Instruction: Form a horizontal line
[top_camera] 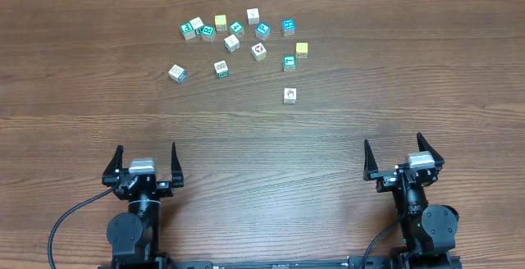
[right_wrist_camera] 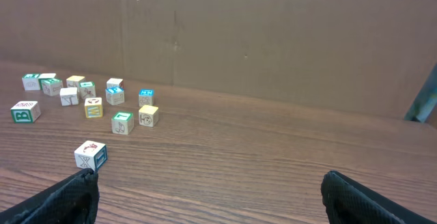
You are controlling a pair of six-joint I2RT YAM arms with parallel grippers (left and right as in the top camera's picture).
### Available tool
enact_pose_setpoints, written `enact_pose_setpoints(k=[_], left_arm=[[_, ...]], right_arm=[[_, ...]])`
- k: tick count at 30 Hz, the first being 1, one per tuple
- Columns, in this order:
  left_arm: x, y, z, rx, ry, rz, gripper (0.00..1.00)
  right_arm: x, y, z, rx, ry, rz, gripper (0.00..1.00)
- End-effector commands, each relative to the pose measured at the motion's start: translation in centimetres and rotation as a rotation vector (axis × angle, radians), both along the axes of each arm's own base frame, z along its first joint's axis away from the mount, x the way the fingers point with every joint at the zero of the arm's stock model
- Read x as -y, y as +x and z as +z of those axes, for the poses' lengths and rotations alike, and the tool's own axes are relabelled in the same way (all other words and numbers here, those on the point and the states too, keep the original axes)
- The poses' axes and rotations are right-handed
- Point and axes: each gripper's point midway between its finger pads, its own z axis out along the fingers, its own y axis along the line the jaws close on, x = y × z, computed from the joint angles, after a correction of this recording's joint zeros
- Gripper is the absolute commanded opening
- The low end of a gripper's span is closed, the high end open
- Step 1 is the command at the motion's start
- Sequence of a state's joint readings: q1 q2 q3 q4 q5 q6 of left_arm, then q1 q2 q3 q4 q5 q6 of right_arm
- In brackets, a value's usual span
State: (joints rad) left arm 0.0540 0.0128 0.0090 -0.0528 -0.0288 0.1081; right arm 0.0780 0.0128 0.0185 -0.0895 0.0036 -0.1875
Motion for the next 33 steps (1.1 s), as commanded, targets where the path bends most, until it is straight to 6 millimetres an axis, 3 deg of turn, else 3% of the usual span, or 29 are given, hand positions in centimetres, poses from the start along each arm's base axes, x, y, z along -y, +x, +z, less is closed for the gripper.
enact_pose_setpoints(k=[1, 4, 7, 14, 18, 22, 27, 33], left_arm=[[1.5, -0.2, 1.8, 0.041, 0.002, -0.083, 1.00], [1.9, -0.8, 4.8, 0.085, -0.067, -0.101, 1.00], [2.6, -2.1, 9.1, 0.151, -0.122, -0.144, 1.00], [3.3, -6.6, 19.0, 0.272, -0.128, -0.181, 1.00], [3.4, -8.3, 23.4, 0.246, -0.130, -0.181, 1.00], [4.5, -8.7, 26.9, 0.156, -0.097, -0.237, 1.00], [5.4, -7.1, 29.3, -0.078, -0.112, -0.287, 1.00], [6.4, -4.2, 27.6, -0.409, -0.193, -0.332, 1.00]], right_arm=[[0.1, 0.0, -0.2, 0.005, -0.004, -0.001, 1.00], [0.1, 0.0, -0.2, 0.005, -0.004, -0.001, 1.00], [0.1, 0.0, -0.2, 0.005, -0.003, -0.001, 1.00], [0.1, 0.0, -0.2, 0.005, -0.004, -0.001, 1.00], [0.1, 0.0, -0.2, 0.005, -0.004, -0.001, 1.00], [0.1, 0.0, -0.2, 0.005, -0.003, -0.001, 1.00], [0.1, 0.0, -0.2, 0.005, -0.004, -0.001, 1.00], [0.1, 0.0, -0.2, 0.005, -0.003, -0.001, 1.00]])
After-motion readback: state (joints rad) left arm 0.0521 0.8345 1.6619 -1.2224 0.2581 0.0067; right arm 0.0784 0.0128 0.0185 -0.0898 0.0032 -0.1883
